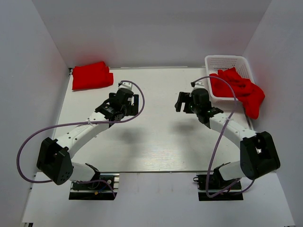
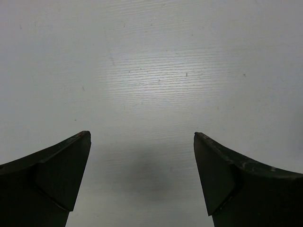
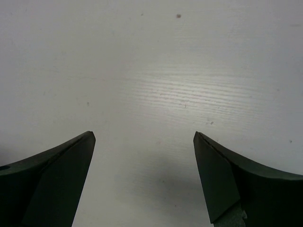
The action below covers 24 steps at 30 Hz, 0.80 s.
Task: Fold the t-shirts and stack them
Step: Grab crumpled tshirt from bin with the right arm
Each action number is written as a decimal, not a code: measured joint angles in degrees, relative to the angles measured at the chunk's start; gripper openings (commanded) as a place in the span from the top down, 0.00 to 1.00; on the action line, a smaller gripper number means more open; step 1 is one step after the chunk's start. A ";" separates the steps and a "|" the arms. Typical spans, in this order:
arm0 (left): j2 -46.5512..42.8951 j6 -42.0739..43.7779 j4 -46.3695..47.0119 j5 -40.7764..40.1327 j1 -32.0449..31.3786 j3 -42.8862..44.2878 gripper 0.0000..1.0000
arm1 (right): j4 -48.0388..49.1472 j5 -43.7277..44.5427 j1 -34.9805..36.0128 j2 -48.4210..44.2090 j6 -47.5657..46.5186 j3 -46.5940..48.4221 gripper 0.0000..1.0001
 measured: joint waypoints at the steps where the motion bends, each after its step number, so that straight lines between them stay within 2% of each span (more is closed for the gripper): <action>1: 0.00 0.00 0.00 -0.17 0.00 0.00 0.00 | -0.42 0.94 -0.31 0.61 -0.07 1.49 0.10; 8: 0.02 0.13 0.44 0.04 0.44 -0.33 0.00 | -6.99 10.97 -5.03 4.39 -0.11 12.50 0.10; 14: 0.44 1.70 2.08 3.45 0.55 -1.22 0.00 | -12.68 19.78 -16.15 7.43 -2.56 20.20 0.10; 24: 1.84 3.98 3.98 4.79 0.55 -1.22 0.00 | -24.06 27.34 -33.33 27.78 -8.44 43.93 0.11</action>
